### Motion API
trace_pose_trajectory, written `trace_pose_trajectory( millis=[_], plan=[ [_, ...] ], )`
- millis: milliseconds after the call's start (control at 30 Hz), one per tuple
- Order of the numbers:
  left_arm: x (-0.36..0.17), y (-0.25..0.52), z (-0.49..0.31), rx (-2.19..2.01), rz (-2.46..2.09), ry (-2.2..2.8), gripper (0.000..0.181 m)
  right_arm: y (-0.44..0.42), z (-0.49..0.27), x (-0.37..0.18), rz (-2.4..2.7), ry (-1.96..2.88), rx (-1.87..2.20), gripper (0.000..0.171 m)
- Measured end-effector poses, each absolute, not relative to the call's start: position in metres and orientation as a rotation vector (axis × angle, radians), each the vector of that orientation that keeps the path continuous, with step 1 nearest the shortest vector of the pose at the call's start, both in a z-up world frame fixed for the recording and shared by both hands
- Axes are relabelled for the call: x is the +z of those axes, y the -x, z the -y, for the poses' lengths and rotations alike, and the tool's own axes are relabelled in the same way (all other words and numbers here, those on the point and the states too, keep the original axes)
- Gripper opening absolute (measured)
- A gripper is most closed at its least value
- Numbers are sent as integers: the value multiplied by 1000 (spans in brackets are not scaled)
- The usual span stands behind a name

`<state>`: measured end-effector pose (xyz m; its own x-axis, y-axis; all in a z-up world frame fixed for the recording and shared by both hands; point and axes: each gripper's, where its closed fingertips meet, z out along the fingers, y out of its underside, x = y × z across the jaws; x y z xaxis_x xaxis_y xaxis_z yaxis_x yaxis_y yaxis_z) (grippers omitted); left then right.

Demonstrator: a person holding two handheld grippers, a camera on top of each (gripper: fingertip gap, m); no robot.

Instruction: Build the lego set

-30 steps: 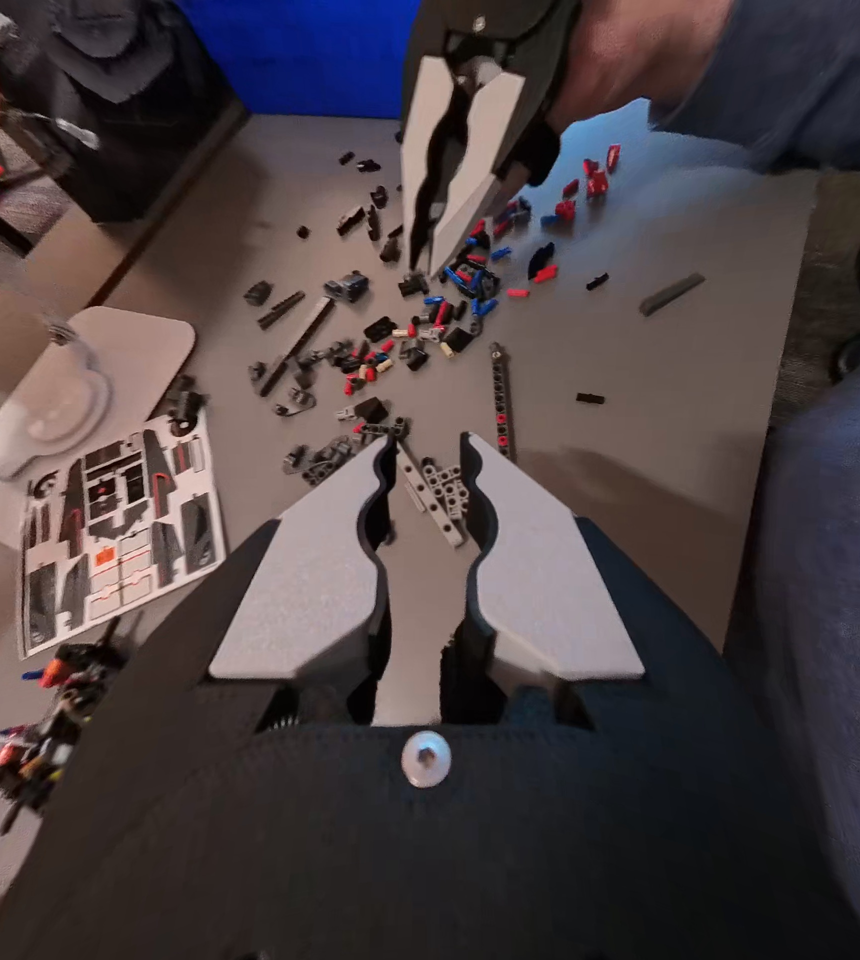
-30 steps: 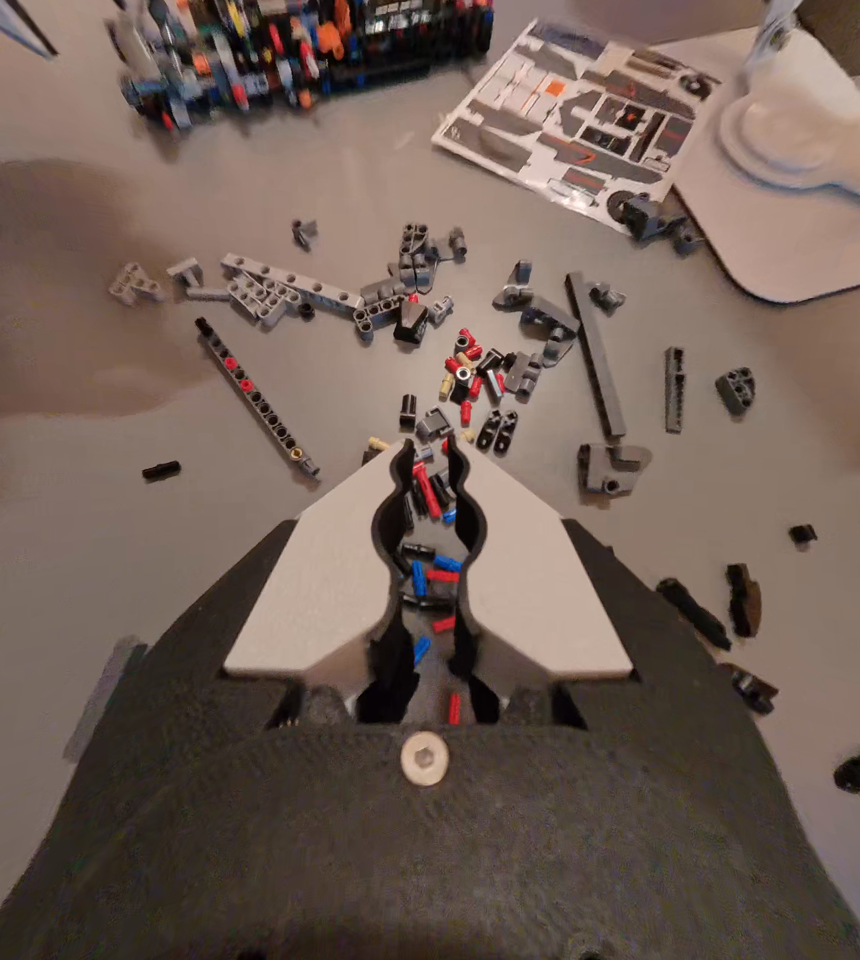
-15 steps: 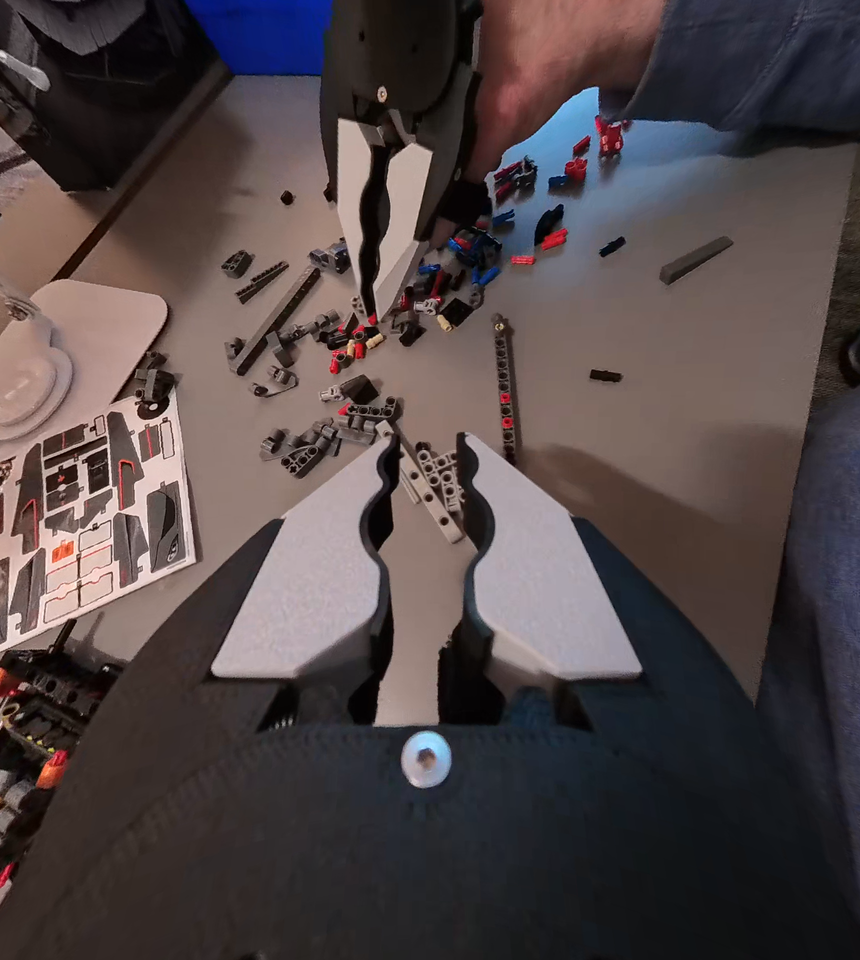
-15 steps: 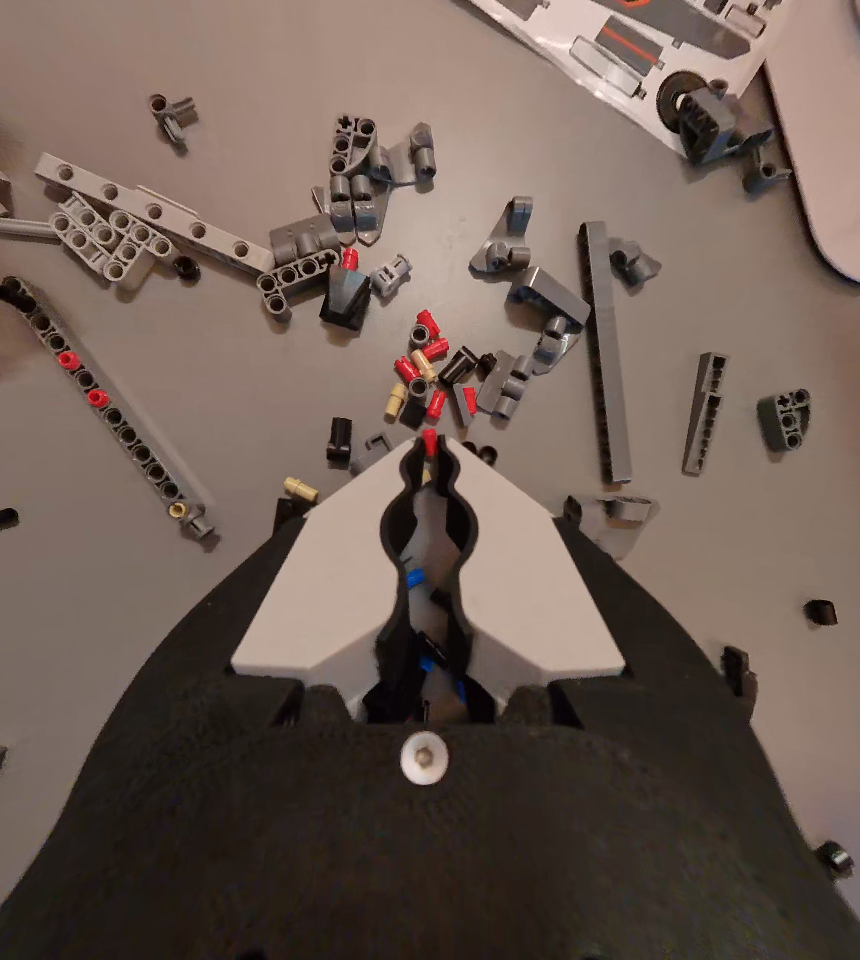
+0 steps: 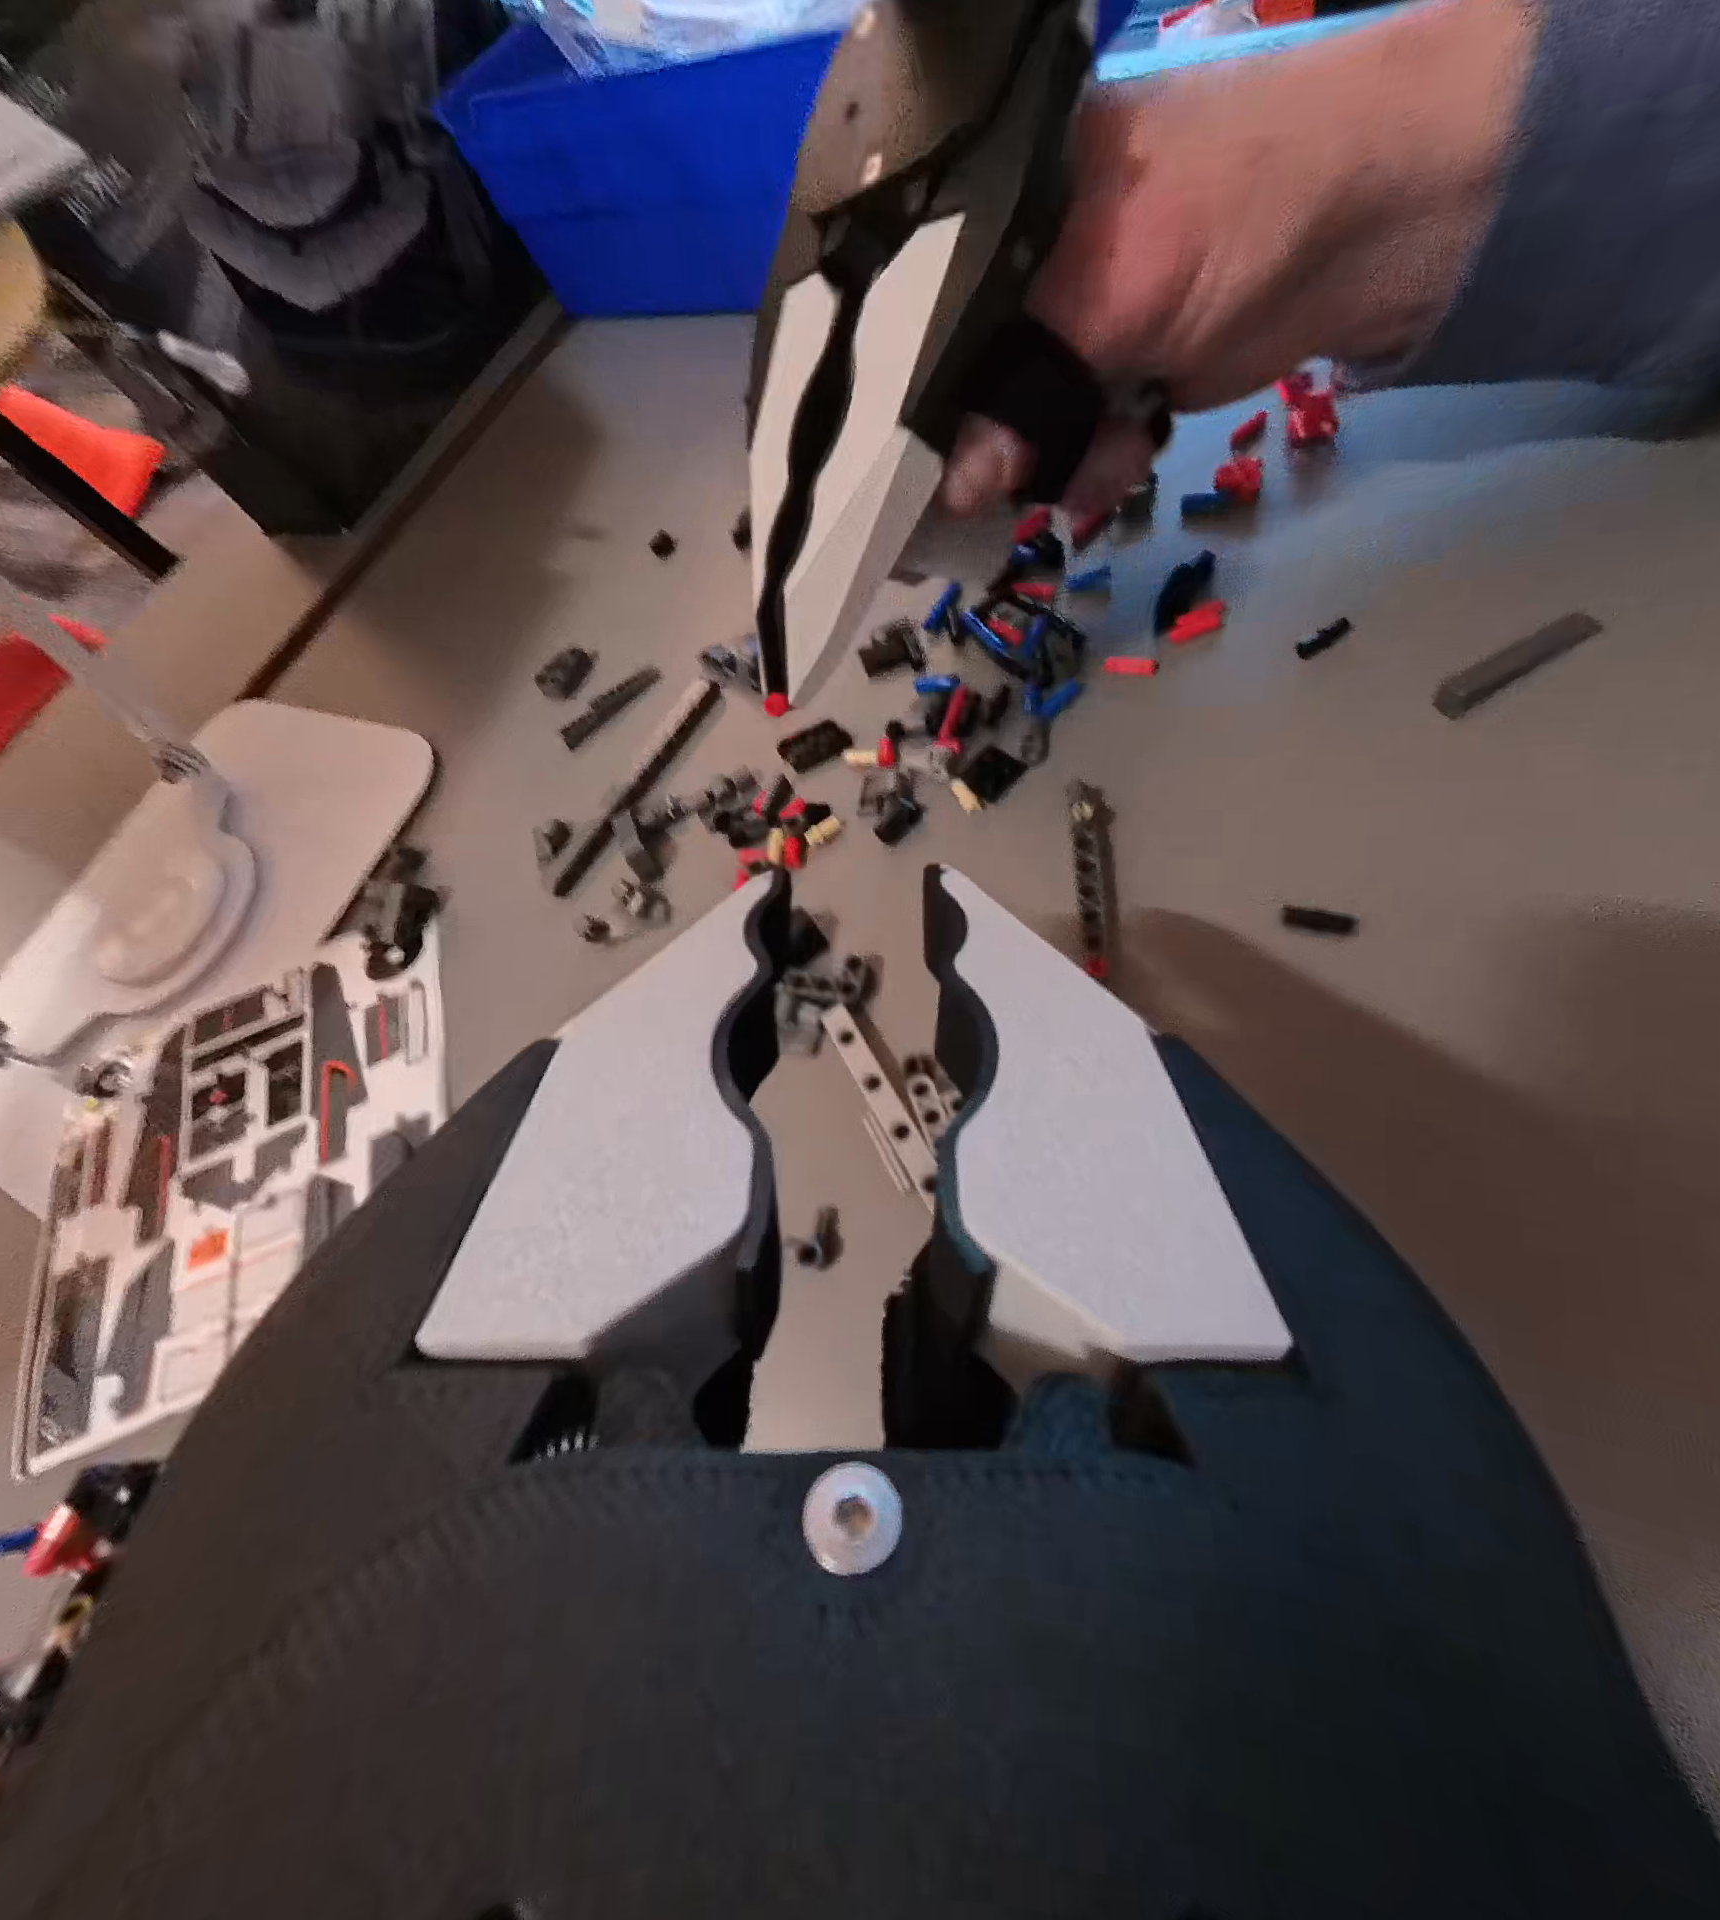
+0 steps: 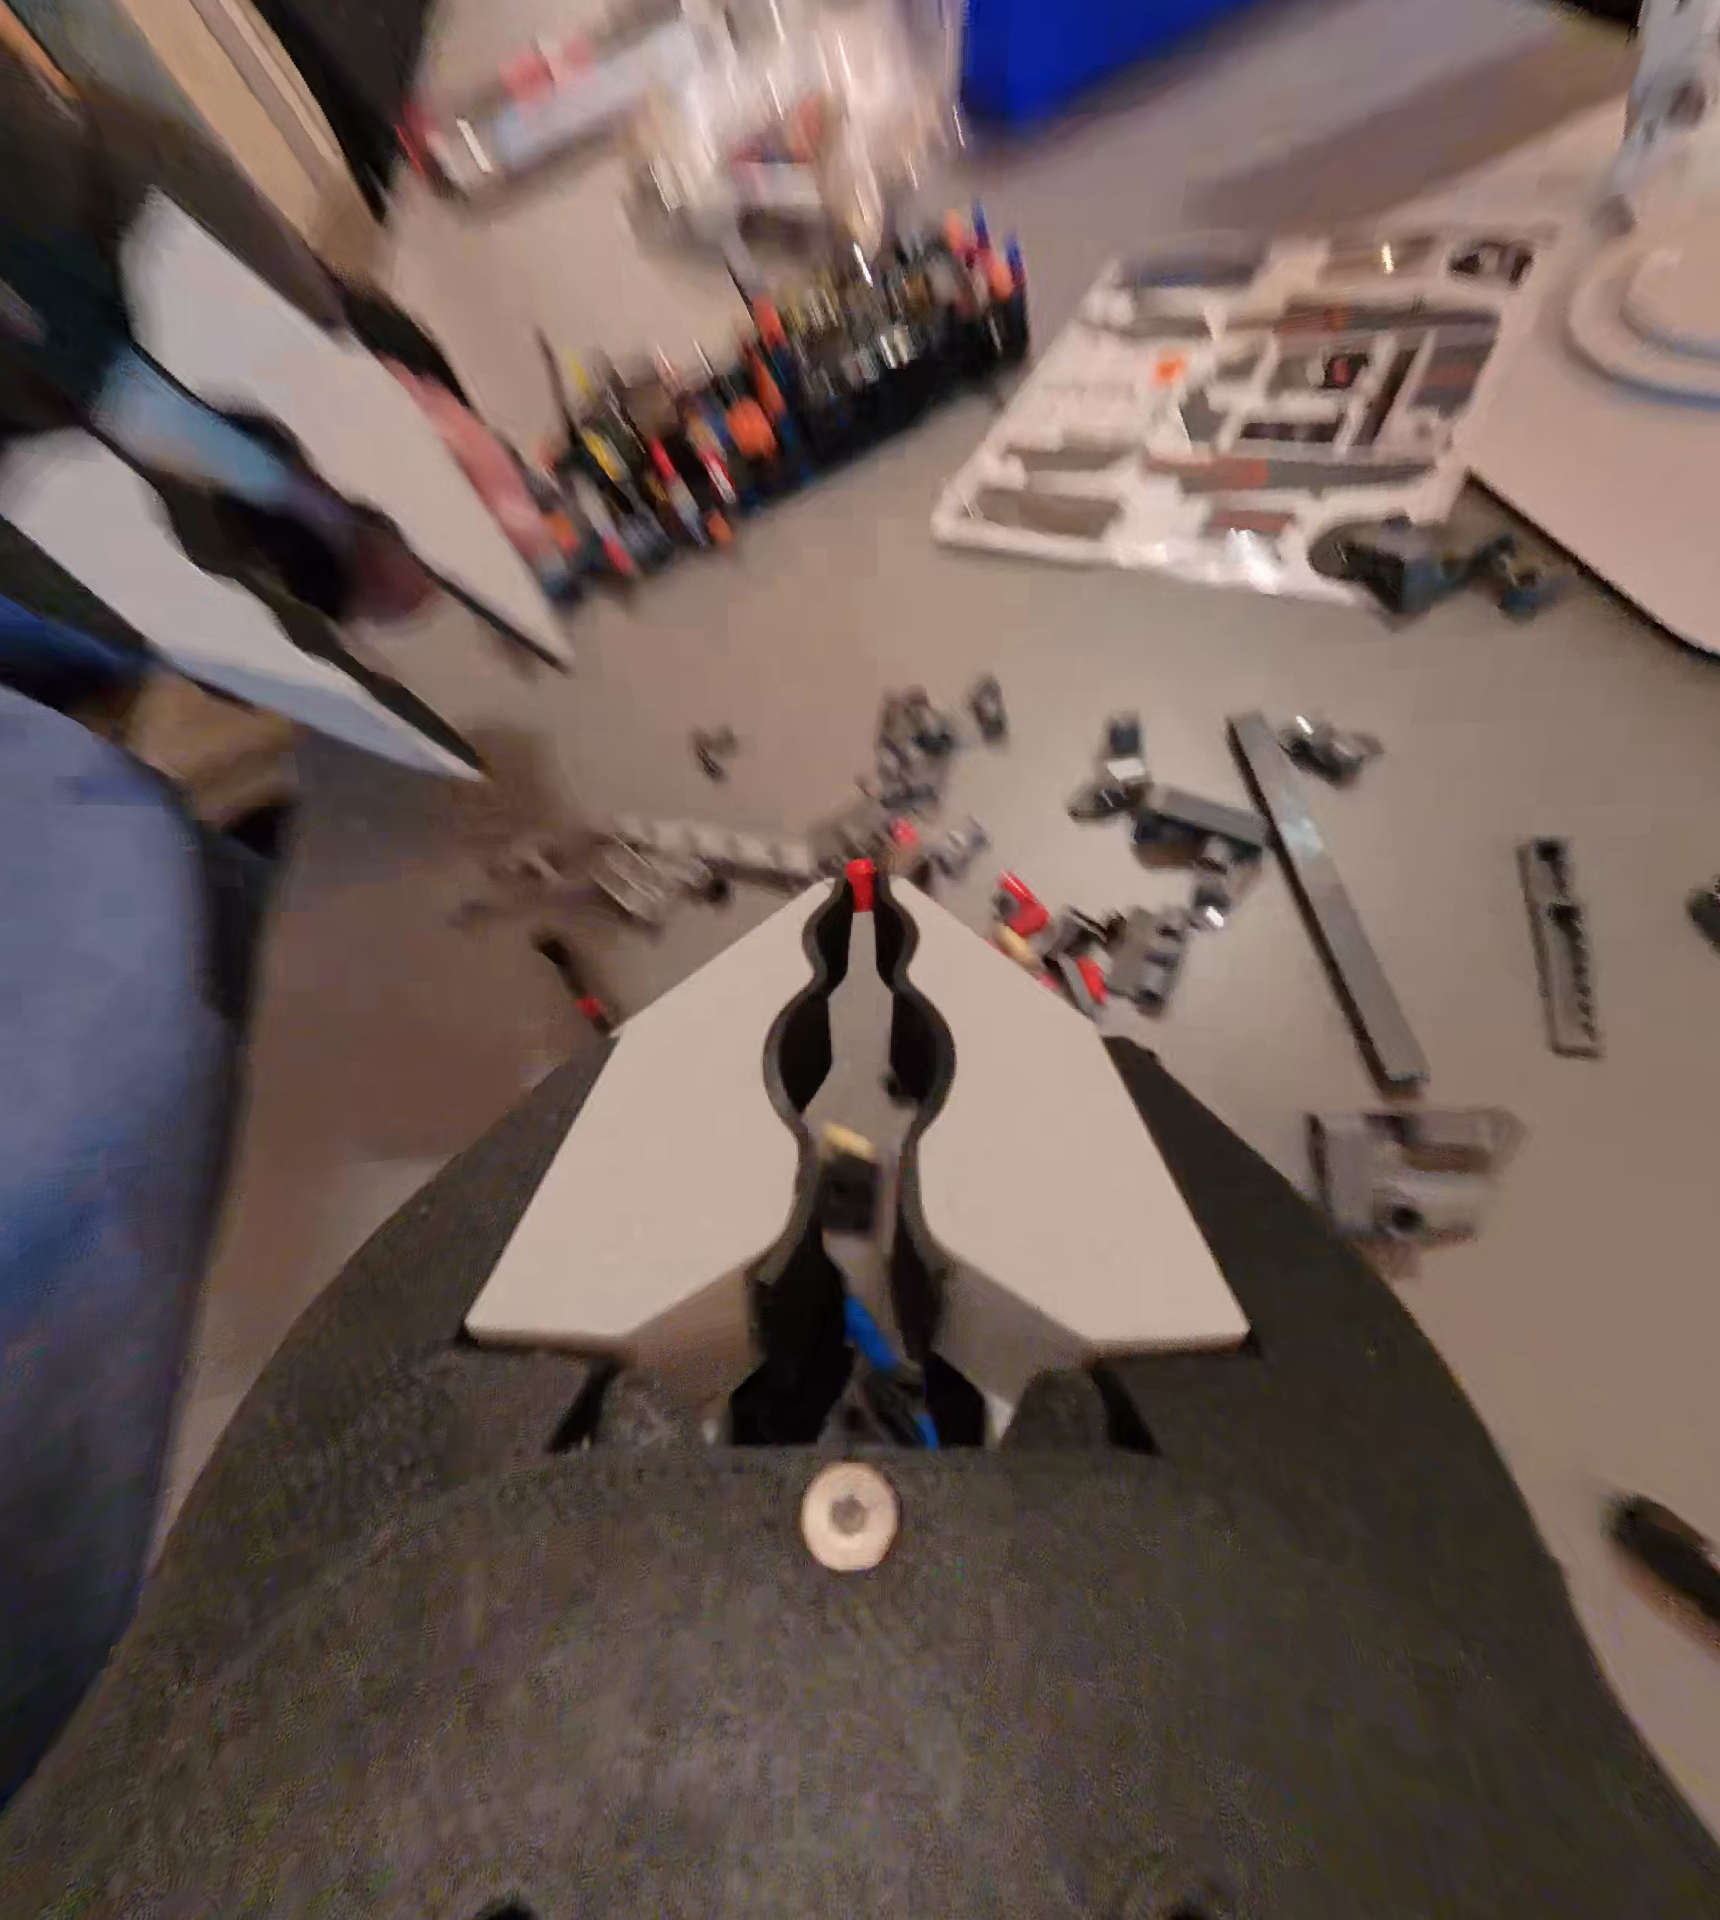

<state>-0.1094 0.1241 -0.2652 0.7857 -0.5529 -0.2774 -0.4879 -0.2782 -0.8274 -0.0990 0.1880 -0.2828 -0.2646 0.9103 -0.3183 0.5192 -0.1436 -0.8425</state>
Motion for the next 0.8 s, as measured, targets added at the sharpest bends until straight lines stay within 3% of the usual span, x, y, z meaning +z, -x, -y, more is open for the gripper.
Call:
trace_pose_trajectory(
  millis=[33,300,800],
  plan=[
    [-263,107,-130,-48,-786,1906,23,100,-182,-267,1673,1584,1496,2],
    [-215,88,-163,255,-808,1623,21,96,-165,-202,1297,1478,1933,1],
    [-188,87,-177,388,-781,1494,6,95,-167,-182,1022,1422,2201,1]
  ],
)
